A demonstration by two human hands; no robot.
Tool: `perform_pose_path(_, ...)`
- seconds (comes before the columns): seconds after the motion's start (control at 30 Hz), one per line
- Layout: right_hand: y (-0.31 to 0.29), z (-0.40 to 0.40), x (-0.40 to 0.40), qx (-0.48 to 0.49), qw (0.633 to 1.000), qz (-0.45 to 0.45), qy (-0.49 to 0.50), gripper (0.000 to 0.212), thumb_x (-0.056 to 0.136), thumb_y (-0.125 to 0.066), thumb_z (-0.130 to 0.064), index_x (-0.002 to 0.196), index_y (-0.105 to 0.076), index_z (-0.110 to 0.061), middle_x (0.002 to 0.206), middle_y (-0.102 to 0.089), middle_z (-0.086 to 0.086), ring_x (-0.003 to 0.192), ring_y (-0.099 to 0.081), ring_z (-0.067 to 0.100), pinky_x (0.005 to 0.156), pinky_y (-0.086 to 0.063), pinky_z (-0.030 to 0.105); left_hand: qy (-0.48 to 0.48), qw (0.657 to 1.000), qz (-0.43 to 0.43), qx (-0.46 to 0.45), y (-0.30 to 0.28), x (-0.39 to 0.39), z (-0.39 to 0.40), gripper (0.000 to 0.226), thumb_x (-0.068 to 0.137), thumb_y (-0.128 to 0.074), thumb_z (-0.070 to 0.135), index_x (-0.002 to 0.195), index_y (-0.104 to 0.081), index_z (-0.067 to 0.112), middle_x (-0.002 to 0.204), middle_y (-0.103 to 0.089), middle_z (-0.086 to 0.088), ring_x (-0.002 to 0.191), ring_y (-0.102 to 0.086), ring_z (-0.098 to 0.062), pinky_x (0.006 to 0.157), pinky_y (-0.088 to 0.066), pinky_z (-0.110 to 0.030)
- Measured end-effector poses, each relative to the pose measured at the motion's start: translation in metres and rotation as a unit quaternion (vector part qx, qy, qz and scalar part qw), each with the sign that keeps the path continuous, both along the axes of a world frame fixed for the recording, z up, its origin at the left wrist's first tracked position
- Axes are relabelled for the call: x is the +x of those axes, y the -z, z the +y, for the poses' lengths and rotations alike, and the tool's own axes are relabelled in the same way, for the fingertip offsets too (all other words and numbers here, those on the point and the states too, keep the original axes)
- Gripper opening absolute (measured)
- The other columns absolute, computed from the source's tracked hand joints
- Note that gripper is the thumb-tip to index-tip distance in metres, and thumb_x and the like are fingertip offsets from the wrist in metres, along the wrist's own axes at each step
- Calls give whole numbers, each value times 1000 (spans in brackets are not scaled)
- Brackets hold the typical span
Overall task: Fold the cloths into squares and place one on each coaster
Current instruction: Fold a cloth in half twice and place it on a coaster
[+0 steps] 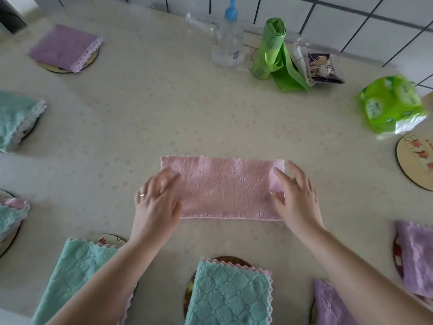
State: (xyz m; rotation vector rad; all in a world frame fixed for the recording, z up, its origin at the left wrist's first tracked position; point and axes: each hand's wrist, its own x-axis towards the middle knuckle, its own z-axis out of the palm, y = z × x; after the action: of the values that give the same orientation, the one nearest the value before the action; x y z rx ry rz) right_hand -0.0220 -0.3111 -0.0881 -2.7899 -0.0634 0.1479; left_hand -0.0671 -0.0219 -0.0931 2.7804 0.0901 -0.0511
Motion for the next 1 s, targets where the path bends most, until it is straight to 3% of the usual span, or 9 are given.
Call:
perform_pose_path(0.1, -4, 27, 3, -45, 995, -2, -89, 56, 89, -49, -37, 142, -33, -25, 155, -15, 5, 142, -14, 24, 114, -8, 45, 103, 994, 17, 18, 1, 16, -31, 55, 90, -28, 43, 141, -34, 23, 152, -24, 2, 142, -12, -16, 116, -4, -43)
perform_pose_path(0.2, 6, 53, 7, -86, 984, 34, -154, 68, 86, -21, -58, 146, -19, -26, 157, -3, 5, 144, 3, 22, 112, 10, 50, 149, 986, 58, 46, 10, 34, -48, 67, 85, -18, 54, 145, -22, 23, 156, -9, 1, 143, 4, -16, 115, 6, -45)
perform_pose_path(0.43, 33, 28, 7, -139, 976, 41, -164, 77, 86, -9, -70, 145, -20, -23, 155, -17, 9, 143, -11, 23, 112, -9, 57, 154, 977, 80, 121, 24, 42, -26, 77, 80, -12, 69, 147, -8, 31, 157, -3, -4, 144, 7, -28, 116, 6, -46)
perform_pose_path(0.57, 25, 33, 10, -114, 980, 35, -157, 75, 86, -13, -70, 143, -28, -25, 154, -20, 7, 142, -15, 23, 111, -1, 56, 154, 980, 78, 103, 20, 43, -27, 74, 82, -22, 67, 146, -18, 29, 156, -9, -5, 144, 3, -26, 115, 6, -48)
perform_pose_path(0.63, 18, 38, 19, -49, 990, 9, -132, 58, 89, -30, -57, 136, -43, -25, 149, -32, 3, 140, -22, 21, 113, 0, 56, 175, 981, 32, 71, 13, 38, -28, 61, 85, -33, 61, 137, -39, 30, 150, -30, -1, 141, -16, -22, 115, -5, -49)
perform_pose_path(0.73, 10, 53, 44, 50, 993, -5, -108, 32, 89, -52, -27, 120, -60, -26, 131, -52, -6, 128, -39, 15, 115, -8, 51, 251, 967, -45, -8, 8, 16, -37, 26, 87, -48, 43, 109, -61, 35, 112, -61, 15, 110, -52, -10, 105, -35, -40)
perform_pose_path(0.83, 7, 73, 68, 79, 987, 18, -140, 23, 90, -52, -18, 105, -68, -25, 116, -60, -8, 112, -50, 15, 108, -27, 43, 264, 962, -40, -51, 10, -5, -46, 17, 81, -61, 34, 97, -66, 33, 93, -62, 17, 89, -59, -7, 88, -49, -34)
perform_pose_path(0.93, 5, 89, 84, 68, 982, 45, -173, 19, 89, -52, -15, 97, -68, -23, 105, -60, -4, 101, -53, 17, 93, -39, 36, 229, 971, -32, -60, 16, -9, -50, 15, 79, -65, 26, 94, -68, 30, 91, -62, 15, 86, -60, -10, 82, -50, -35)
perform_pose_path(1.0, 4, 93, 91, 42, 978, 55, -195, 16, 87, -54, -15, 95, -66, -22, 103, -60, -3, 100, -53, 20, 87, -40, 33, 216, 974, -32, -58, 16, -6, -52, 13, 78, -67, 23, 90, -68, 30, 89, -63, 15, 84, -60, -9, 81, -50, -34)
